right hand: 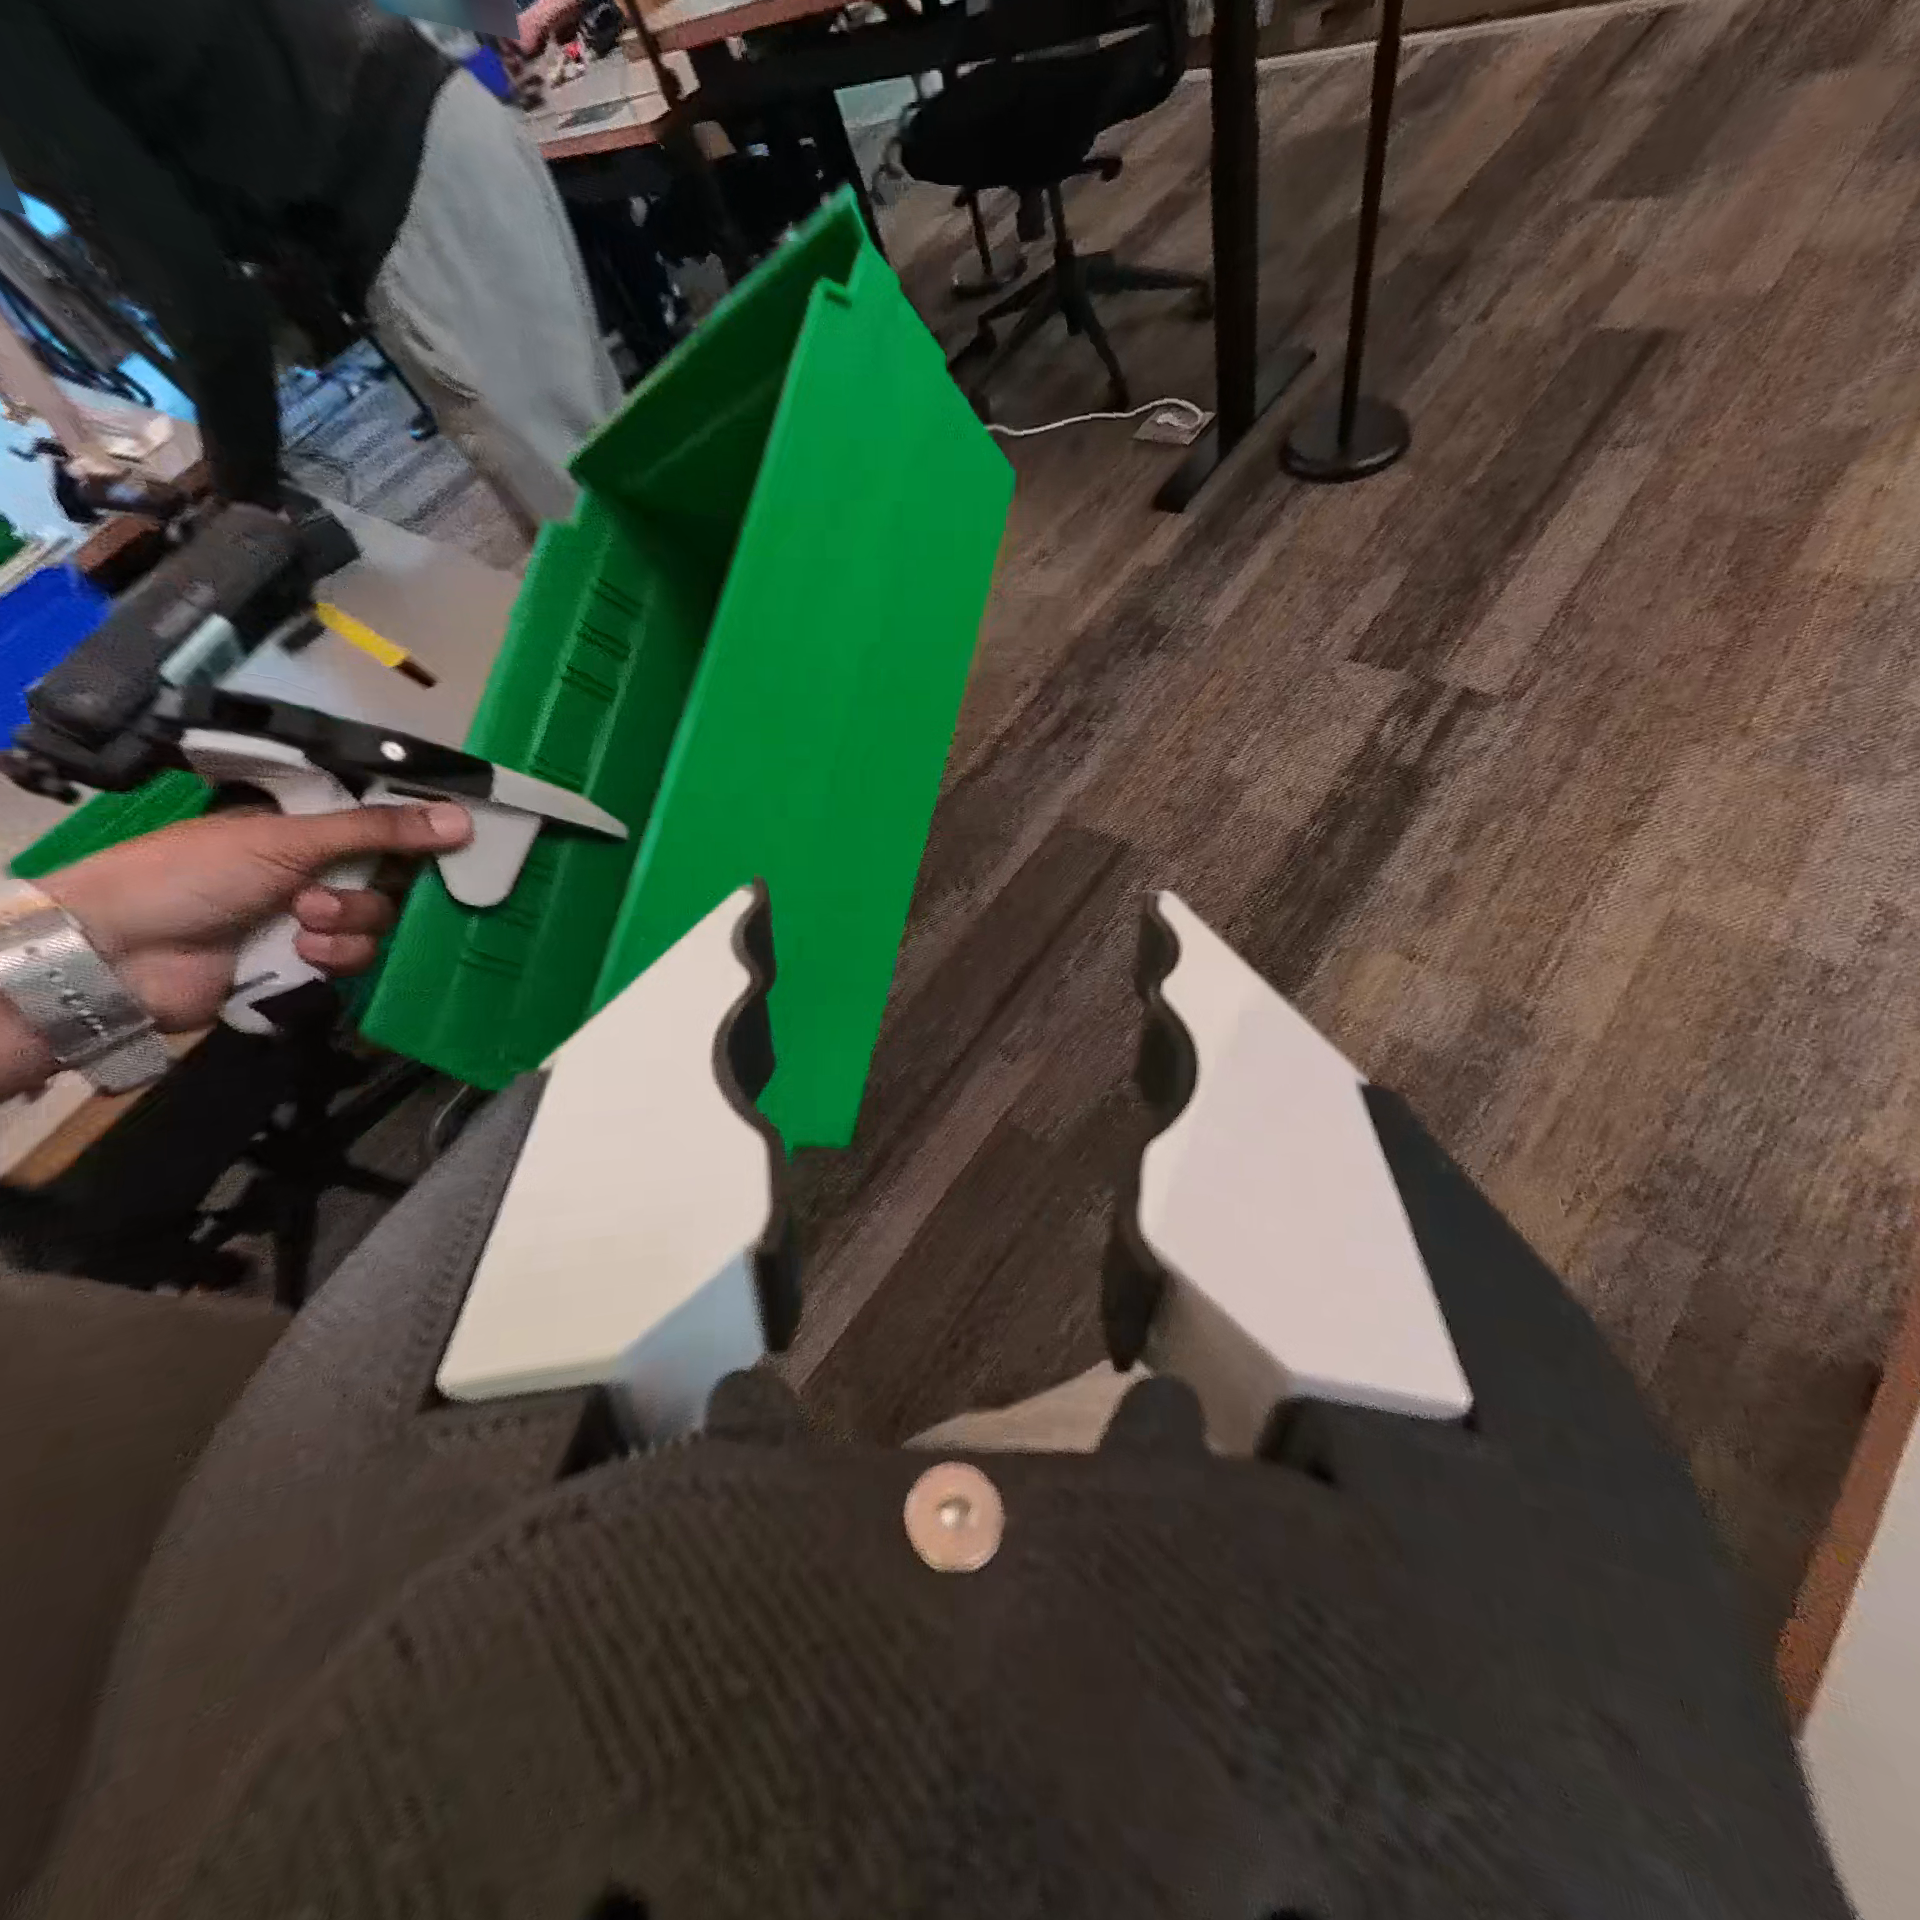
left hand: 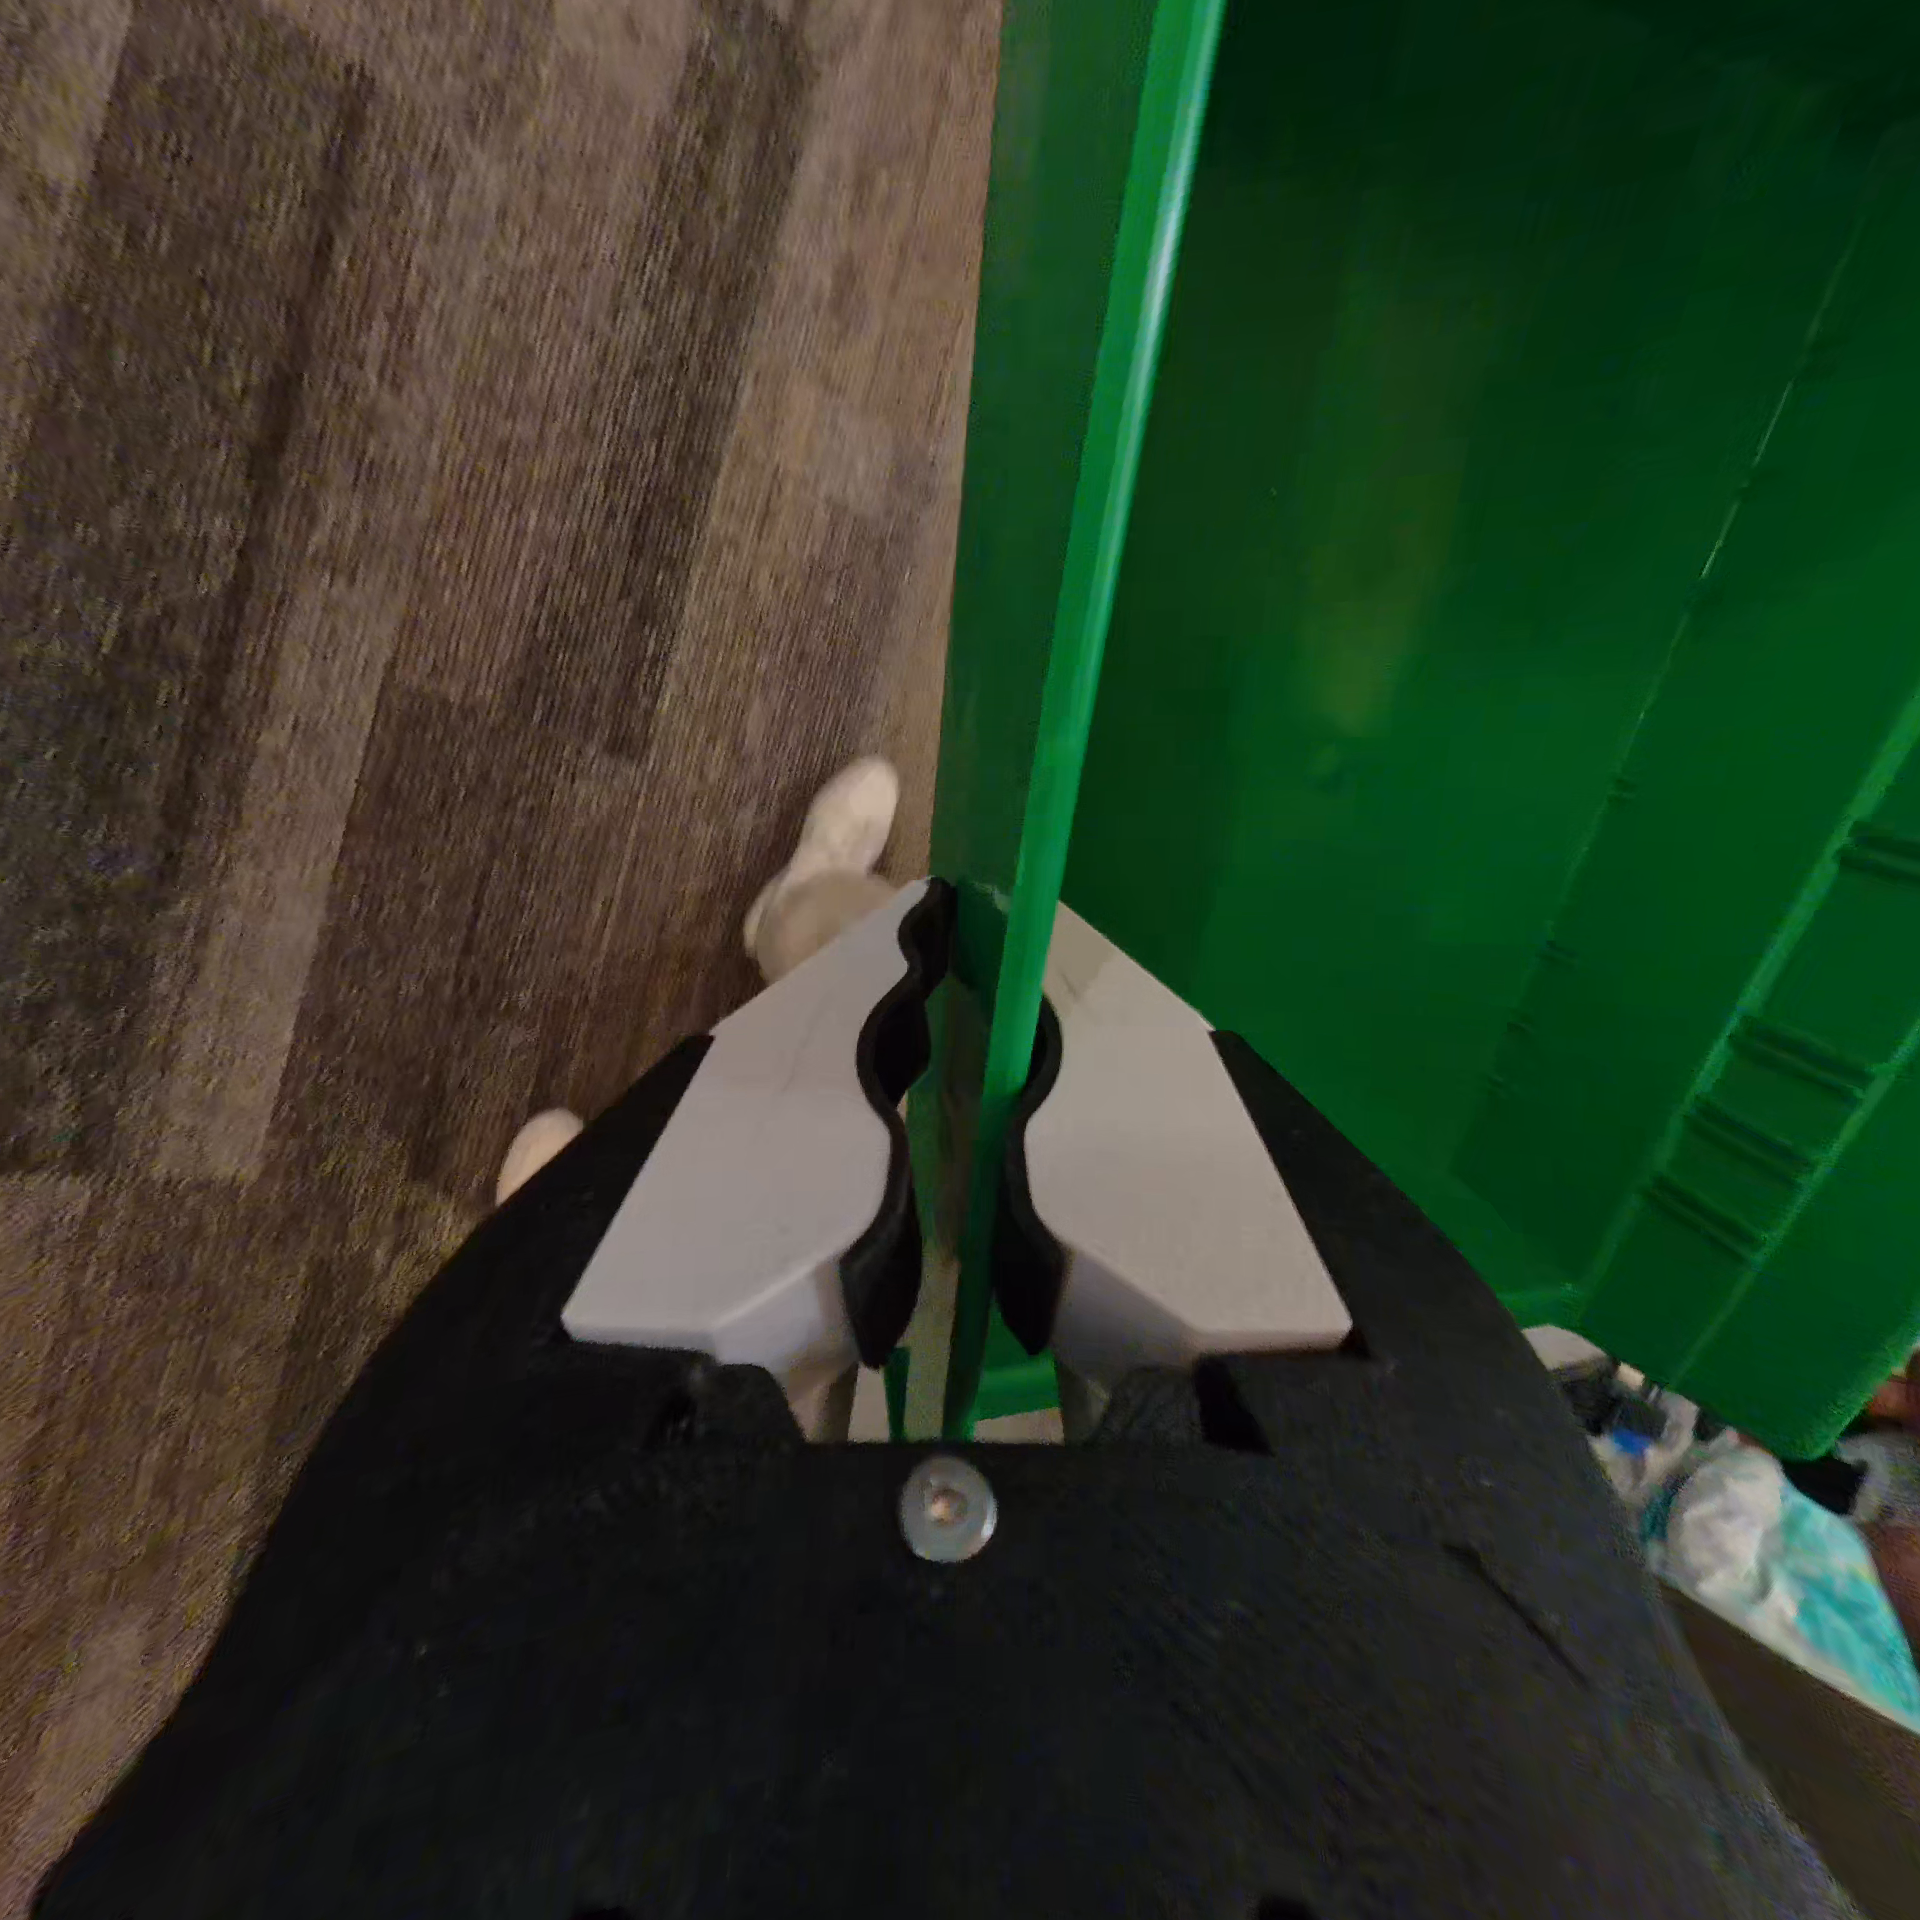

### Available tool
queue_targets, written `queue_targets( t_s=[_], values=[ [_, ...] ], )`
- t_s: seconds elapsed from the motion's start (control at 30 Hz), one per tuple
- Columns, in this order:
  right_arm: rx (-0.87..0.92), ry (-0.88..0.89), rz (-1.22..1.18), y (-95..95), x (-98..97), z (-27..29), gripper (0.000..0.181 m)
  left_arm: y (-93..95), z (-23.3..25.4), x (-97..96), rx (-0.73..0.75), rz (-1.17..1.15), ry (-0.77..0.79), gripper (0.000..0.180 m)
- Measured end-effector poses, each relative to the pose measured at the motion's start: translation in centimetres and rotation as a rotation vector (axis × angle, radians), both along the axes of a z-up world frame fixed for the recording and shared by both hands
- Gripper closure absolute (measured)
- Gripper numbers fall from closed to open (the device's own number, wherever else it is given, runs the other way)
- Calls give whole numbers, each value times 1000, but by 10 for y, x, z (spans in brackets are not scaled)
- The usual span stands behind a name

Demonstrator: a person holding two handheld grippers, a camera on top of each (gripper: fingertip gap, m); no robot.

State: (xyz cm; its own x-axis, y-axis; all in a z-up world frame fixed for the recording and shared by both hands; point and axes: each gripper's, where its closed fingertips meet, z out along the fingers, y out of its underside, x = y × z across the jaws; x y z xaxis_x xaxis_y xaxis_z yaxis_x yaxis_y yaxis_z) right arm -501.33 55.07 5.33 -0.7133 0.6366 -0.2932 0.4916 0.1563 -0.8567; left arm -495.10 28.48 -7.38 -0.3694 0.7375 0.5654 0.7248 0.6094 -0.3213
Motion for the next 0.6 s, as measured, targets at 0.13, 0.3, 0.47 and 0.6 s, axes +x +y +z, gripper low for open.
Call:
queue_targets(
  t_s=[0.13,0.3,0.47,0.6],
  values=[
    [-33,-54,22,-18,-162,-34,112,-29,-4,-148,-20,67,2,179],
    [-33,-30,87,-39,-383,-3,113,-47,35,-332,-28,138,4,180],
    [-118,50,142,-81,-598,72,113,-68,66,-520,-8,159,69,180],
    [-145,154,193,-125,-753,86,109,-88,50,-670,23,154,94,180]
  ],
)
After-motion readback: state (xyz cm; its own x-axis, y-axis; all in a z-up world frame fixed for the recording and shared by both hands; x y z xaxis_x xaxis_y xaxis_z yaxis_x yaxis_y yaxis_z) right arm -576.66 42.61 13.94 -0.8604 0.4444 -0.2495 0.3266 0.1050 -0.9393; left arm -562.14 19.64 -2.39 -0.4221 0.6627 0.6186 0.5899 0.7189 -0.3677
